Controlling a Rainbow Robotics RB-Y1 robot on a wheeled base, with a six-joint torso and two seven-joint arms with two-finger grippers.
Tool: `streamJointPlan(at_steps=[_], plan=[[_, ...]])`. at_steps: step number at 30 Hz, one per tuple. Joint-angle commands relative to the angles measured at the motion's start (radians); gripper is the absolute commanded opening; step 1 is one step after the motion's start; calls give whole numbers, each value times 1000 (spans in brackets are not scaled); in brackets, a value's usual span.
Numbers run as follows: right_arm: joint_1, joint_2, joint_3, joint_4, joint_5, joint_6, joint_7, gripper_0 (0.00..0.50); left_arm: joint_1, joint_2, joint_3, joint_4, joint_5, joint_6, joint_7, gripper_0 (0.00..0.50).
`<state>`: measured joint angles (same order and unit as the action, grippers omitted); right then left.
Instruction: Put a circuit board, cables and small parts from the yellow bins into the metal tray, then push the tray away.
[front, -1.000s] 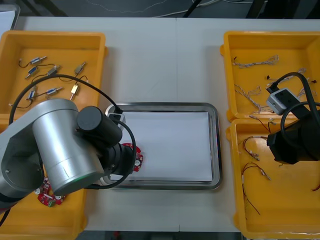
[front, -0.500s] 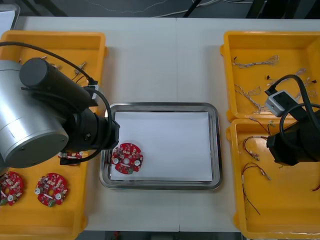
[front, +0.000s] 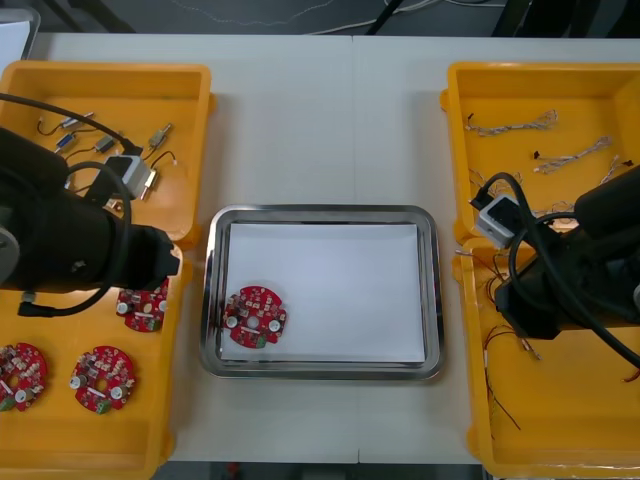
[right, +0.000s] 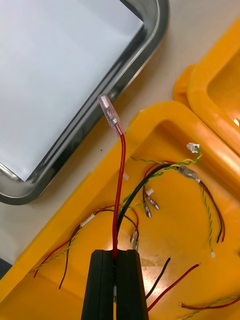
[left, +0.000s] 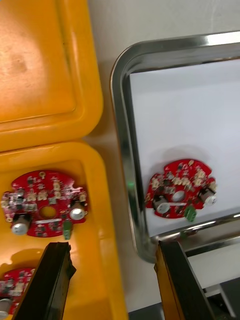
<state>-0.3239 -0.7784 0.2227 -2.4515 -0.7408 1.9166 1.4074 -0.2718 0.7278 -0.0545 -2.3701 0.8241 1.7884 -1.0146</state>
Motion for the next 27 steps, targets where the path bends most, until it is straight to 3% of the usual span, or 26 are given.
streamJointPlan(at_steps=[1, 7, 15, 22, 27], plan=[[-112, -5, 153, -4, 72, 3, 70, 0, 83, 73, 116, -1, 47, -23, -59, 500], [-199, 21, 287, -3, 98, 3, 91, 0, 148, 99, 180, 74, 49, -101, -197, 500], [-285, 80, 423, 14, 92, 3, 111, 0, 152, 97, 272, 173, 70, -144, -357, 500], [-357, 157, 526, 97, 107, 3, 123, 0, 97, 97, 278, 290, 78, -215, -423, 500], [-397, 225, 586, 178, 133, 3, 140, 0, 11, 96, 259, 385, 78, -192, -438, 500]])
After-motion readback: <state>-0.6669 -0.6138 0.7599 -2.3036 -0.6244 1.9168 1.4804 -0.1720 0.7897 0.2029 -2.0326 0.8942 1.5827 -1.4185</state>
